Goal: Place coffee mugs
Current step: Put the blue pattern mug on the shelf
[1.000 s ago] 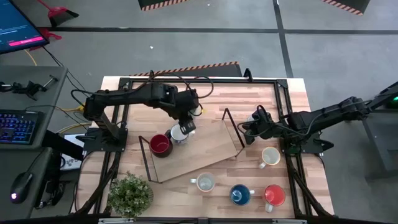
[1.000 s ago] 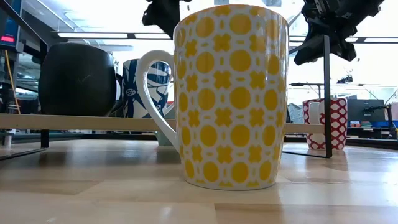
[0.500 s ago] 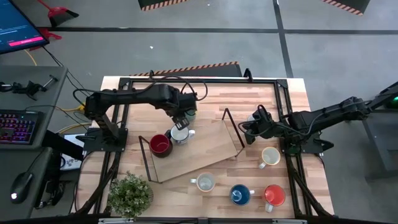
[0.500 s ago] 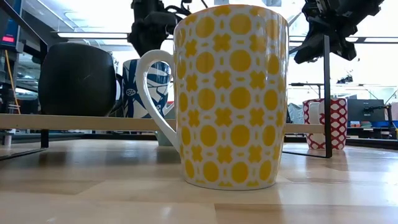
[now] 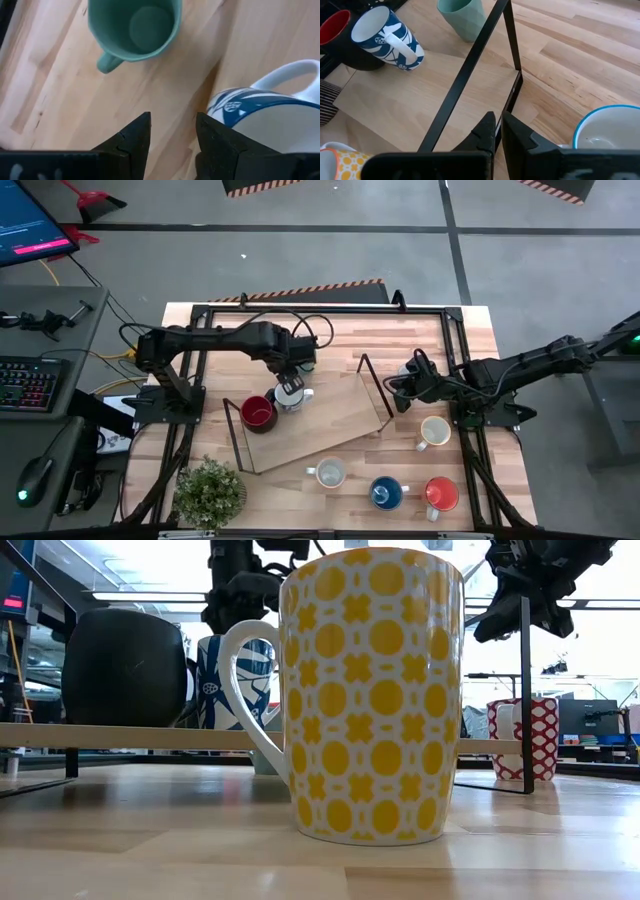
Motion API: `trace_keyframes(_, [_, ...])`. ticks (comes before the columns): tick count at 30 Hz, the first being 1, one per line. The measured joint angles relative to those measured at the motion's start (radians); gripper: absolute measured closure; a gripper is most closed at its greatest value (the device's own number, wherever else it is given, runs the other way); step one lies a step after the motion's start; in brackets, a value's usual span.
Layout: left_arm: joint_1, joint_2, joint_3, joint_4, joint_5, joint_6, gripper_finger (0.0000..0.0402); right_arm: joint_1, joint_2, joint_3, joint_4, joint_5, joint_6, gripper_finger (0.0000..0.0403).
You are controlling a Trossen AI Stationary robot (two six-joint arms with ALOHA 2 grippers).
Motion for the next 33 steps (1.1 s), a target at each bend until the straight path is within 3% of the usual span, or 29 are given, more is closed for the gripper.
trace_keyframes(16, [-0.025,0.000,0.000,-0.021,0.043,0.007,0.0254,0.000,0.000,0.000,0.000,0.000,0.000,0.0391])
trace_keyframes(24, [-0.022,0.000,0.000,-0.021,0.003,0.007,0.0254,0.000,0.000,0.000,0.000,-0.001,0.000,0.0391])
trace_keyframes(33, [-0.009,0.000,0.000,0.119,0.001,0.009,0.0254,0.000,0.000,0.000,0.000,-0.002,0.000,0.0391])
